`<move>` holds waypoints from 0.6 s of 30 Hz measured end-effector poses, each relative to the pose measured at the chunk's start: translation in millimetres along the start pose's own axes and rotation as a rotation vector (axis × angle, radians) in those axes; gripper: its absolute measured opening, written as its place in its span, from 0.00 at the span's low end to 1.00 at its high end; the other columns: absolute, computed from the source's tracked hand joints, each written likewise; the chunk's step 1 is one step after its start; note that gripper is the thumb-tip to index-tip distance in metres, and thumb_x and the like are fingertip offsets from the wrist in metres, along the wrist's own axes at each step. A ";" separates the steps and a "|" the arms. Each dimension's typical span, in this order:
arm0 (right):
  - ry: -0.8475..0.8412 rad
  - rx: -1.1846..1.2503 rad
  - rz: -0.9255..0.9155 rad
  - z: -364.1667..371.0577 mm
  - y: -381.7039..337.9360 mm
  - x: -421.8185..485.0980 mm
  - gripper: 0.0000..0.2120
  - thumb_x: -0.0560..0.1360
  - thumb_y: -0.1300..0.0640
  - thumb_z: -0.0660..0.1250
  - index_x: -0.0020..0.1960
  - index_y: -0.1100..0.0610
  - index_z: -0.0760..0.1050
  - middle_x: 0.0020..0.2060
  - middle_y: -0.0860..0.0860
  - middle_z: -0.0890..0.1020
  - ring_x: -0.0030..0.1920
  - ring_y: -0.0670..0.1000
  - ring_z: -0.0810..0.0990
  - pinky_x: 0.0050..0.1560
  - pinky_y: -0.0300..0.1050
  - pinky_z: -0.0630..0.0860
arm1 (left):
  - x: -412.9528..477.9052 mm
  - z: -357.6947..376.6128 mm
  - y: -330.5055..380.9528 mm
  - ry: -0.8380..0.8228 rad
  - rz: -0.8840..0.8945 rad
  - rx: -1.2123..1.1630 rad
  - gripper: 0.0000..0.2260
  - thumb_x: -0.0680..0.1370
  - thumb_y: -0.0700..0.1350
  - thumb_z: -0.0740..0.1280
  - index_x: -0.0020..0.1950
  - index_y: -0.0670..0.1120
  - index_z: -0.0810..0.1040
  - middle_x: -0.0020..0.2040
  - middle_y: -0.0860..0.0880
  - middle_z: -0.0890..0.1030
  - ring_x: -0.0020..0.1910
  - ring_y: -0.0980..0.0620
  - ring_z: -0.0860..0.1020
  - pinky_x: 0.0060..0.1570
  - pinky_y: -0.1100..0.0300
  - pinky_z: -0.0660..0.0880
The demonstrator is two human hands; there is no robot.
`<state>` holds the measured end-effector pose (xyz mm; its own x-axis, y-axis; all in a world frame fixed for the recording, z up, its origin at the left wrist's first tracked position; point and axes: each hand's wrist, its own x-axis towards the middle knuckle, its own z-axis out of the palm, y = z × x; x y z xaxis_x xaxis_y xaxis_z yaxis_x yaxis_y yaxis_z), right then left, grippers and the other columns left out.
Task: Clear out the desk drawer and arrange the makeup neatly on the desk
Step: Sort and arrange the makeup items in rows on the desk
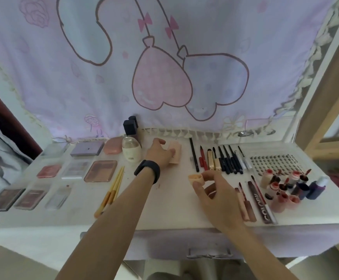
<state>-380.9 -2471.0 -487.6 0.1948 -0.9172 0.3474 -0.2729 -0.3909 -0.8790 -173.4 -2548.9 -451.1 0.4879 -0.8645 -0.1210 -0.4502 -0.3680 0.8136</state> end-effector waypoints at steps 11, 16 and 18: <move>0.007 -0.040 0.000 -0.5 7.2 0.4 0.15 0.79 0.48 0.66 0.65 0.43 0.72 0.51 0.39 0.80 0.41 0.43 0.82 0.38 0.35 0.78 | 15.2 25.5 -16.2 0.247 0.233 0.479 0.19 0.80 0.56 0.59 0.69 0.56 0.73 0.67 0.46 0.73 0.66 0.42 0.69 0.62 0.50 0.67; -0.037 -0.044 0.038 -3.8 -12.1 25.8 0.08 0.79 0.49 0.68 0.56 0.38 0.74 0.47 0.33 0.81 0.44 0.38 0.82 0.41 0.32 0.77 | 10.5 23.4 -30.9 0.180 0.371 0.571 0.20 0.80 0.53 0.58 0.72 0.59 0.72 0.71 0.52 0.72 0.68 0.46 0.68 0.63 0.50 0.67; -0.057 -0.134 0.038 -0.8 -18.3 55.9 0.06 0.79 0.50 0.69 0.52 0.41 0.73 0.43 0.37 0.82 0.44 0.37 0.80 0.39 0.31 0.74 | 11.4 23.2 -33.6 0.184 0.361 0.548 0.20 0.80 0.51 0.57 0.73 0.58 0.71 0.71 0.52 0.72 0.68 0.46 0.68 0.64 0.51 0.66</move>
<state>-365.7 -2515.1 -451.9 0.2337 -0.9273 0.2925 -0.4036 -0.3662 -0.8384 -170.0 -2554.4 -493.0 0.3336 -0.9111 0.2421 -0.8988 -0.2299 0.3732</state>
